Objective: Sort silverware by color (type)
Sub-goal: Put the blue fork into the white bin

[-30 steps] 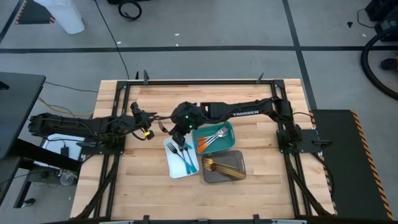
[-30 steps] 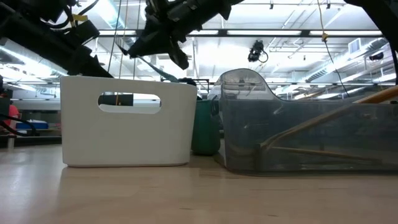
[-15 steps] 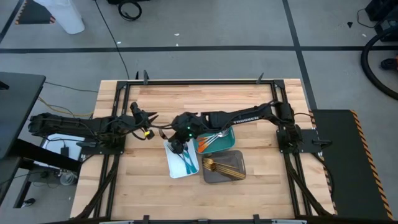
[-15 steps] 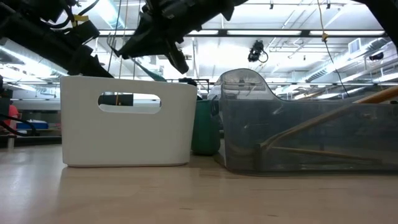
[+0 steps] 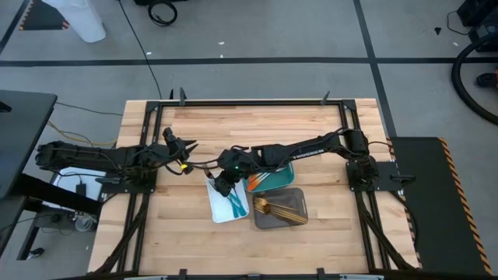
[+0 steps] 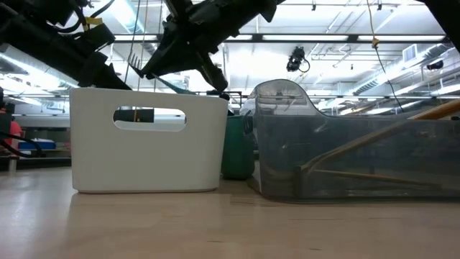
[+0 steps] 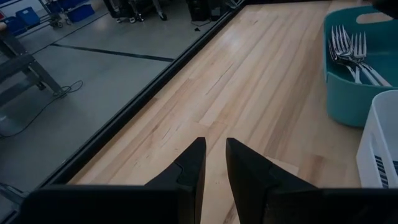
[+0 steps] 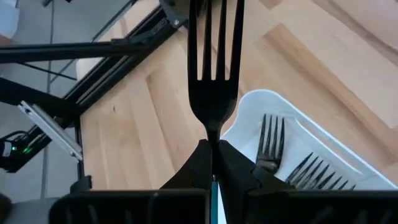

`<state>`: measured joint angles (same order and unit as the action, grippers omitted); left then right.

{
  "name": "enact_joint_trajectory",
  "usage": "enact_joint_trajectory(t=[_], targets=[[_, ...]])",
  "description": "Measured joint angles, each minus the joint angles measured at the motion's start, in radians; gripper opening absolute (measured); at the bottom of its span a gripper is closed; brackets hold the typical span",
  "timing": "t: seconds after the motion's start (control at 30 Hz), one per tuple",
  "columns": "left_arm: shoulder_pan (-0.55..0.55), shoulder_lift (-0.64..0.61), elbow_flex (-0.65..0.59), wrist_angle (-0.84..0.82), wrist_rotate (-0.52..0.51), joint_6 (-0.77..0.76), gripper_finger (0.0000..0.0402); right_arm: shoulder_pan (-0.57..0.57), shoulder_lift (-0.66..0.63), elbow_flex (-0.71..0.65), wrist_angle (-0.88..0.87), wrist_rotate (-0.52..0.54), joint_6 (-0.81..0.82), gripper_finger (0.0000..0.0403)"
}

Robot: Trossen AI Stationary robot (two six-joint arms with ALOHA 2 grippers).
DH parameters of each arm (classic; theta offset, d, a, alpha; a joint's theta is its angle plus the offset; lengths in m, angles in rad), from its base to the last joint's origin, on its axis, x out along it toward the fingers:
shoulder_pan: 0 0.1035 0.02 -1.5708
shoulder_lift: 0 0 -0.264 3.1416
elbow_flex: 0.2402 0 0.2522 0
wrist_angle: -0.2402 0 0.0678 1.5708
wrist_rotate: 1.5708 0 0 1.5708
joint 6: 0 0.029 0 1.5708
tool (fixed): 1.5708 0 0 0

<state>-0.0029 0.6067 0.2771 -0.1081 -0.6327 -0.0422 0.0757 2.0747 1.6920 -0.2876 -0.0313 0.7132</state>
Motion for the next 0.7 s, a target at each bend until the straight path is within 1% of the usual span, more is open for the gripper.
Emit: enact_joint_trajectory(t=[0.13, 0.3, 0.43, 0.7], targets=[[0.000, 0.000, 0.000, 0.007, 0.000, 0.000, 0.0071, -0.008, 0.000, 0.027, -0.046, -0.055, 0.008, 0.0015], [0.000, 0.000, 0.001, 0.009, 0.000, 0.000, 0.0071, -0.007, 0.001, 0.036, -0.128, -0.066, 0.039, 0.0015], [0.000, 0.000, 0.001, 0.022, 0.000, 0.001, 0.0071, -0.006, 0.001, 0.036, -0.137, -0.066, 0.055, 0.0014], [0.000, 0.000, 0.001, 0.029, 0.000, 0.002, 0.0071, 0.009, 0.001, 0.036, -0.155, -0.009, 0.066, 0.0014]])
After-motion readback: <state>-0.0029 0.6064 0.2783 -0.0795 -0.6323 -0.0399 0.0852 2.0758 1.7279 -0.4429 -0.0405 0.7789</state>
